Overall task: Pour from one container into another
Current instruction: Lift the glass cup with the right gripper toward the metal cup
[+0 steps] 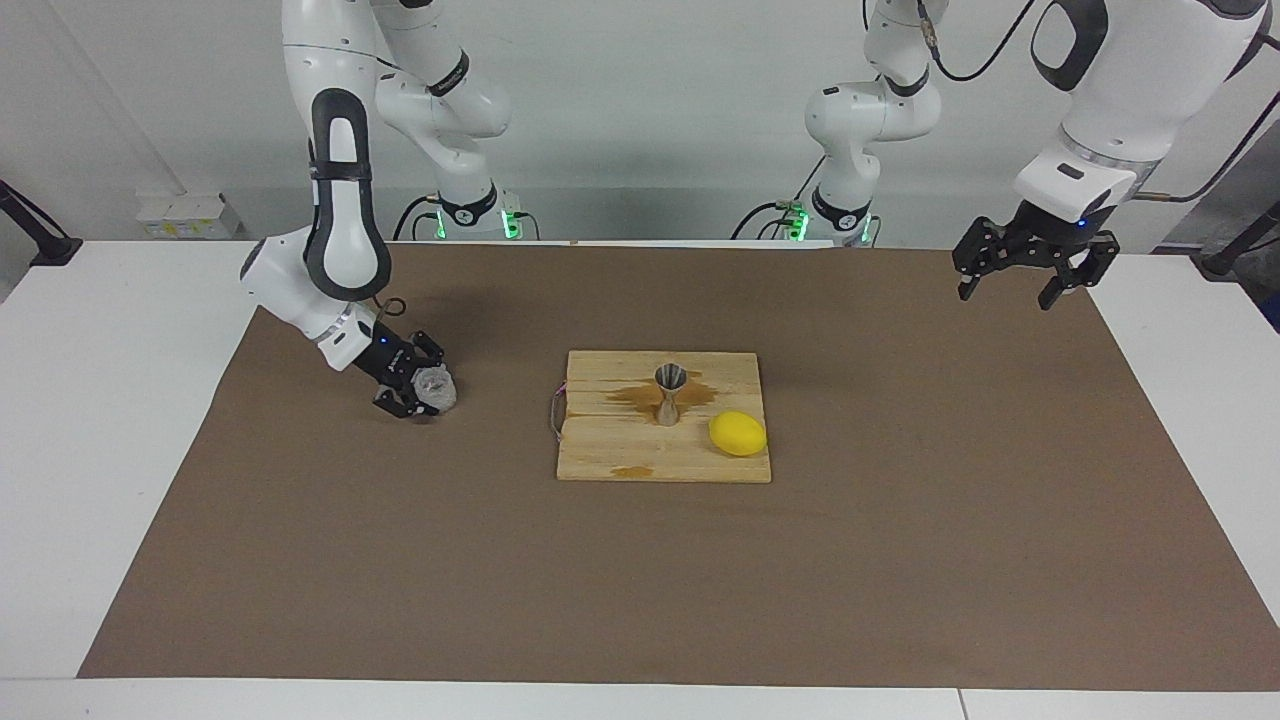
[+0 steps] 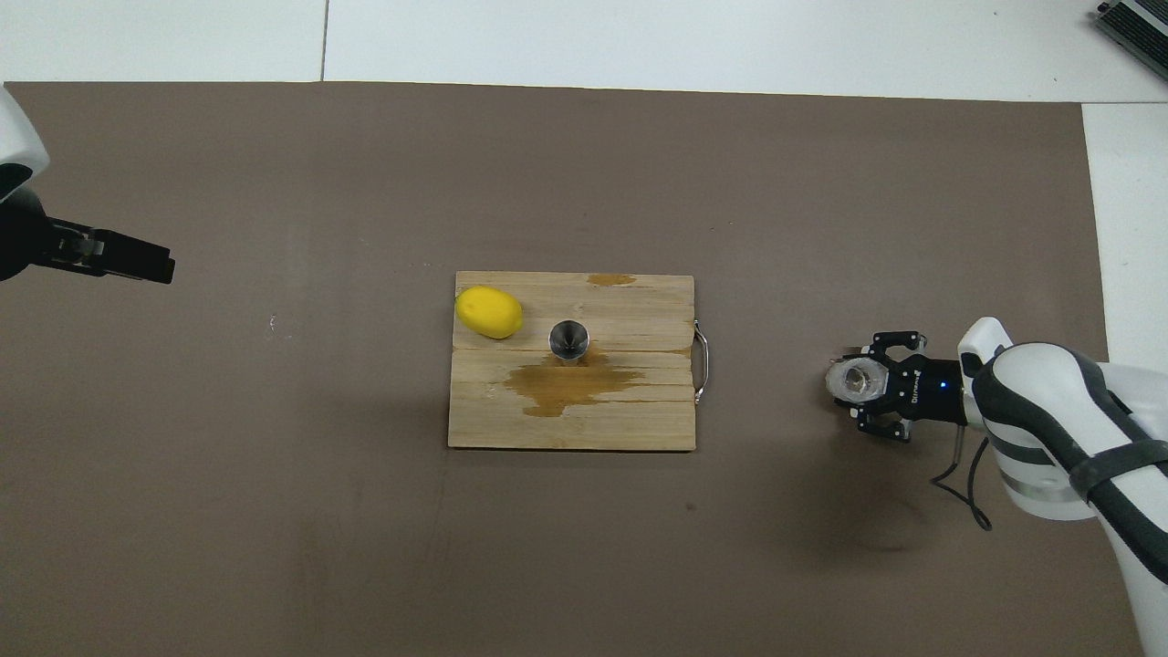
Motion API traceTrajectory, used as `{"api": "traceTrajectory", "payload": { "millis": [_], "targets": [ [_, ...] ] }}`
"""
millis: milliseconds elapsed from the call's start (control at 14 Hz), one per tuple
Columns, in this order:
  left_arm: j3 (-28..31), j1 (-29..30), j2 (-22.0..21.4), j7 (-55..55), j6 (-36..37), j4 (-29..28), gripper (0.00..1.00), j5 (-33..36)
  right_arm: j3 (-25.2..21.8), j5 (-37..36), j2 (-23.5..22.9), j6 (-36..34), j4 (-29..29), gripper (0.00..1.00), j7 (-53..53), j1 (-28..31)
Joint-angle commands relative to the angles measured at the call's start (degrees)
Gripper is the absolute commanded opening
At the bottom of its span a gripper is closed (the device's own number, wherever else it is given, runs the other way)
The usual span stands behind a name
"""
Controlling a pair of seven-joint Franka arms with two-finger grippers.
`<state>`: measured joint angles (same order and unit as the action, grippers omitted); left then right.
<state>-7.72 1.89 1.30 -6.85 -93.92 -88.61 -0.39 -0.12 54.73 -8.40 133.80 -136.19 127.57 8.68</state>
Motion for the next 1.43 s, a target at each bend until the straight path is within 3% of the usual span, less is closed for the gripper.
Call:
{"api": "traceTrajectory", "payload": {
  "millis": [0,645,860,1075,1361],
  "targets": [
    [0.2,0.1,-0.7,0.3,0.8,-0.3,1.0,0.9,0.3,1.8,0.2,0.8,-0.7,0.6,2.0,-0.2],
    [1.4,-0.4,-0.9,-0.4,0.8,-0.6,1.0,0.9,1.0,1.8,4.2,1.0,0.0,0.59,-6.2,-4.0],
    [5.2,-3.6,-2.1,-0.4,0.4,-2.7,1.0,0.9,1.1,1.7,5.7,1.0,1.0,0.59,-10.8,-6.5],
    [5.1,-2.5,-4.3,-0.4,-0.6,-5.3,1.0,0.9,1.2,1.0,7.1,1.0,2.3,0.59,-19.0,-9.3],
    [5.1,-2.5,-3.9,0.1,0.0,-4.5,1.0,0.9,1.2,-0.5,7.1,3.4,4.8,0.52,-26.1,-14.0]
  ]
}}
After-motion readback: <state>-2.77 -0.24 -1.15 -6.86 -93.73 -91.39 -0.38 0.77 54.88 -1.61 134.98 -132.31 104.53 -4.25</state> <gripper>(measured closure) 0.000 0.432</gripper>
